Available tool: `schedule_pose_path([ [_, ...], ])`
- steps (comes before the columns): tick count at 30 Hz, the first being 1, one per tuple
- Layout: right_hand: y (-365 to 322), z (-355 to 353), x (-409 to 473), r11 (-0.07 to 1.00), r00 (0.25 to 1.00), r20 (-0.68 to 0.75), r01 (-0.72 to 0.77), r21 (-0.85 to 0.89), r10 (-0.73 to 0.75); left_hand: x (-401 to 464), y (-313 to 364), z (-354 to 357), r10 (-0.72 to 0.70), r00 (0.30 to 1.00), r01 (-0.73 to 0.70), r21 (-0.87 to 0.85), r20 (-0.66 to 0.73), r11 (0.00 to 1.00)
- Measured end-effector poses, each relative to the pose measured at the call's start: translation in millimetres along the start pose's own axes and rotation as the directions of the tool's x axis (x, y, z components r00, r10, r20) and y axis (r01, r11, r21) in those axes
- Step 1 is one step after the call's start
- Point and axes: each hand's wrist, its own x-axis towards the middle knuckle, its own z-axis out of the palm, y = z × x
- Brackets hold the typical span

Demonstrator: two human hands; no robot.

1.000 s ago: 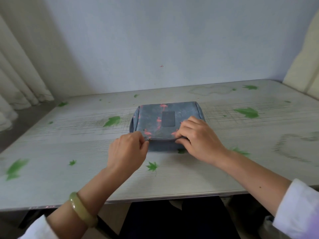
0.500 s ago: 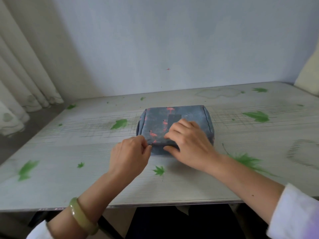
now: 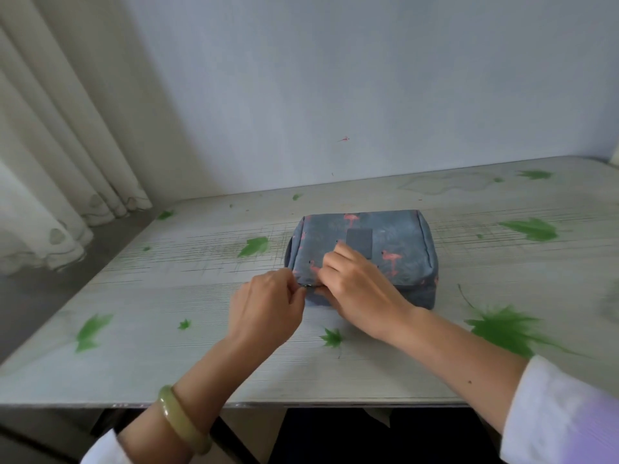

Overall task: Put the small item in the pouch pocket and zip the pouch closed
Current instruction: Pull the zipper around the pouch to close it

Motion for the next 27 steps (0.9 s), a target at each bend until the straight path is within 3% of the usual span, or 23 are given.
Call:
schedule_pose_path([
  [15, 3, -1, -2, 0.998, 1.000, -0.008, -0.002, 0.057, 0.002, 29, -27, -1, -0.086, 0.995, 0.088, 0.047, -0.046, 0.995],
  [27, 4, -3, -4, 0.997, 0.999, -0.037, 0.037, 0.072, -0.035, 62, -35, 7, -0.049, 0.997, 0.054, 0.092, -0.057, 0.994],
])
